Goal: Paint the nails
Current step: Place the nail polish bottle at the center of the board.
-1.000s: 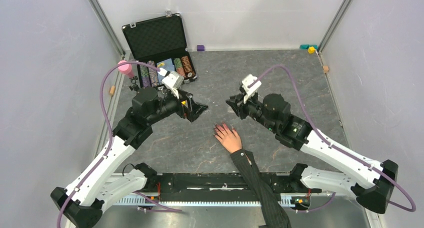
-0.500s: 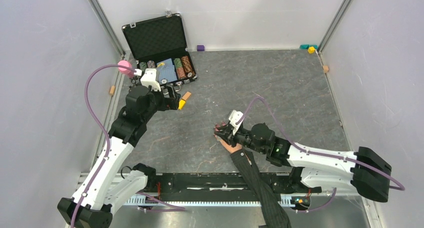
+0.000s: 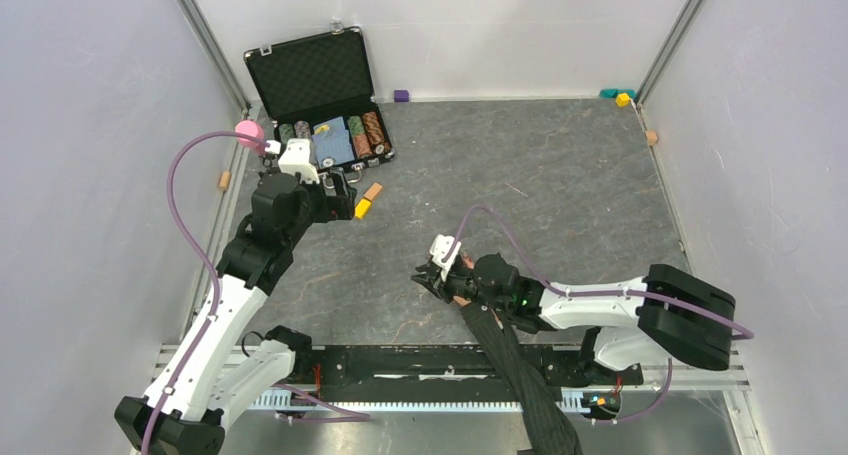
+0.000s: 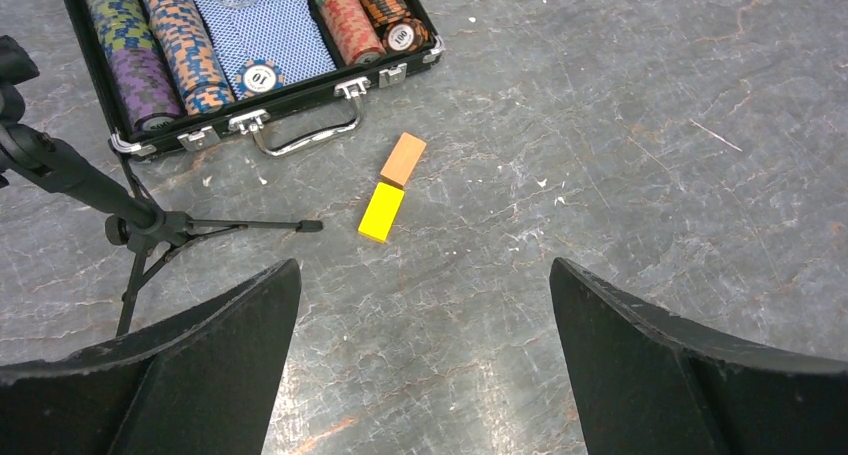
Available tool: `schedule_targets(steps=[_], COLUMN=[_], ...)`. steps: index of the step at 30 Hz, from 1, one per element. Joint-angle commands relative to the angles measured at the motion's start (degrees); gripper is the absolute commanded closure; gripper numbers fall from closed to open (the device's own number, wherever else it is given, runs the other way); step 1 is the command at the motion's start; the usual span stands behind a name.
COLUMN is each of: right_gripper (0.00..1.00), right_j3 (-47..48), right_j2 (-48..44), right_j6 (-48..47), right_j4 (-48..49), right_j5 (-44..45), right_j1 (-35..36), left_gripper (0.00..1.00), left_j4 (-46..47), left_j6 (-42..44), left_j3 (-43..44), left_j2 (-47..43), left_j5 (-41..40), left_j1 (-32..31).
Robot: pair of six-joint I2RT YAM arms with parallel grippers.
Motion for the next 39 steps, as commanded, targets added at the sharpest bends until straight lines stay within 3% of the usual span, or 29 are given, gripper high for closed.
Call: schedule_targets(steps=[1,13,25,39], right_gripper=[0.97,0.91,0.72,0.42], right_j3=[-0.9,-0.7,0.0,1.8], right_j2=[3.3,9.8,12.0,8.4], right_j6=[-1.4,-1.0,-0.7,-1.4], right_j4=[7.6,10.0,9.4,4.6], right_j5=[2.5,1.8,2.3,4.1], right_j1=[0.9,1.0,1.0,1.0], left_gripper=[0.00,0.00,0.00,0.00], left_j4=[1.8,2.0,2.2,2.1], left_j6=[-0.6,-0.9,-1.0,-1.3], left_j3=[-0.8,-1.1,-0.8,-1.1], left_j2=[-1.5,-1.7,-1.4,-2.0], left_j5=[-2.1,-1.8,-0.6,-0.6], left_j1=[0.4,0.5,0.7,0.9])
